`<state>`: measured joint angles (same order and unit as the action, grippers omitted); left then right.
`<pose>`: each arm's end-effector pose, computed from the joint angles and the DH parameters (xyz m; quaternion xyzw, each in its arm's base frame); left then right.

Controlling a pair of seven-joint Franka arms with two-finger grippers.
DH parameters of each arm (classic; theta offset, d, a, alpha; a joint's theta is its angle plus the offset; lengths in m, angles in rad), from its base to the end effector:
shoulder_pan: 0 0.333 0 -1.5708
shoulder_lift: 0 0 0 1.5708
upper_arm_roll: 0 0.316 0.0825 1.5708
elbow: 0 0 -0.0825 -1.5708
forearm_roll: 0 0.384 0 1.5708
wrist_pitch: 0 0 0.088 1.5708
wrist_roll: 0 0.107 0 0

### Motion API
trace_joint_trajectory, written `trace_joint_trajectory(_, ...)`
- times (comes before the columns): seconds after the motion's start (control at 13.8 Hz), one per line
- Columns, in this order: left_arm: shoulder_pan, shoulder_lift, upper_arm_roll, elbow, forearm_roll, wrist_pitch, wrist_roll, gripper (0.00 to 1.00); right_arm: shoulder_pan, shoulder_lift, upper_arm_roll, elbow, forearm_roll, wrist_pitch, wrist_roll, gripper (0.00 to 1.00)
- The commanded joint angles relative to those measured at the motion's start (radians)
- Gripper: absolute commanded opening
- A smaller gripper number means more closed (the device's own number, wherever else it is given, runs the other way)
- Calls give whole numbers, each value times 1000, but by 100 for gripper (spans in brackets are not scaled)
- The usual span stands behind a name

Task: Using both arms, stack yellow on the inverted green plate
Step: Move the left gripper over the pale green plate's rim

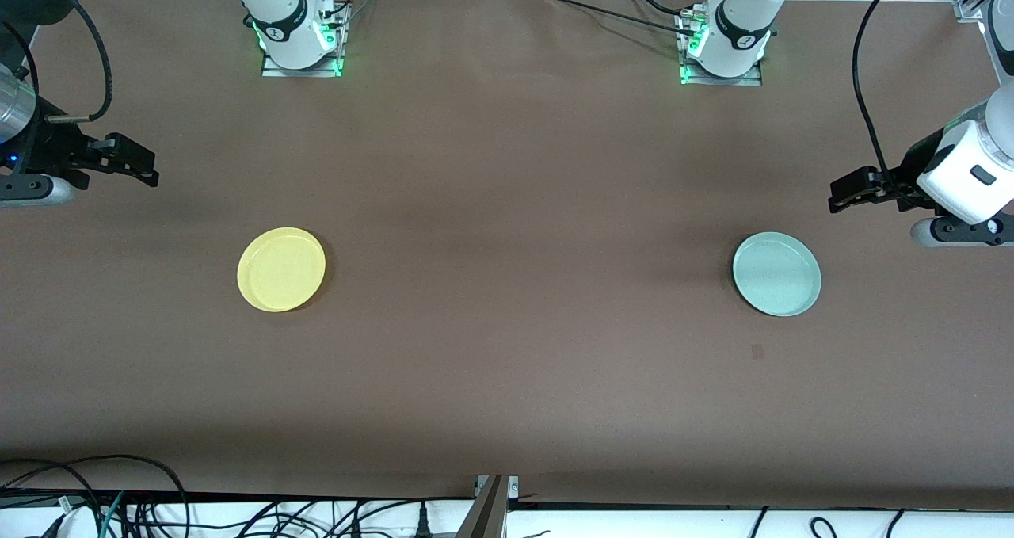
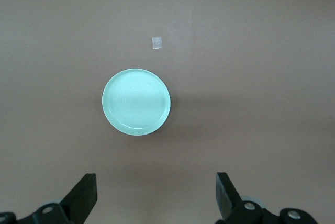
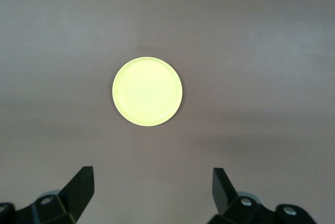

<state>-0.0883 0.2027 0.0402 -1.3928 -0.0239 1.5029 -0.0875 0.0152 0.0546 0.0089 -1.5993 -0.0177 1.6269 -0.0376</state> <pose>0.6071 -0.0345 0.5843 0.9987 0.0192 -0.0466 0.0047 0.5741 0.0119 0.5850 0.9994 0.0315 -0.0136 0.0085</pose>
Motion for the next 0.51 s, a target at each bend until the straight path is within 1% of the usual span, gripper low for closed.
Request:
trace_joint_trajectory(0.0,4,-9,0,8,-16,-13,5,100,-1,-27,-3,-33,27,7,10,100)
trace_joint_trajectory(0.44,19,-2,1,-6,-16,-13,2,100,-1,-27,-3,-30,27,-12,10,100)
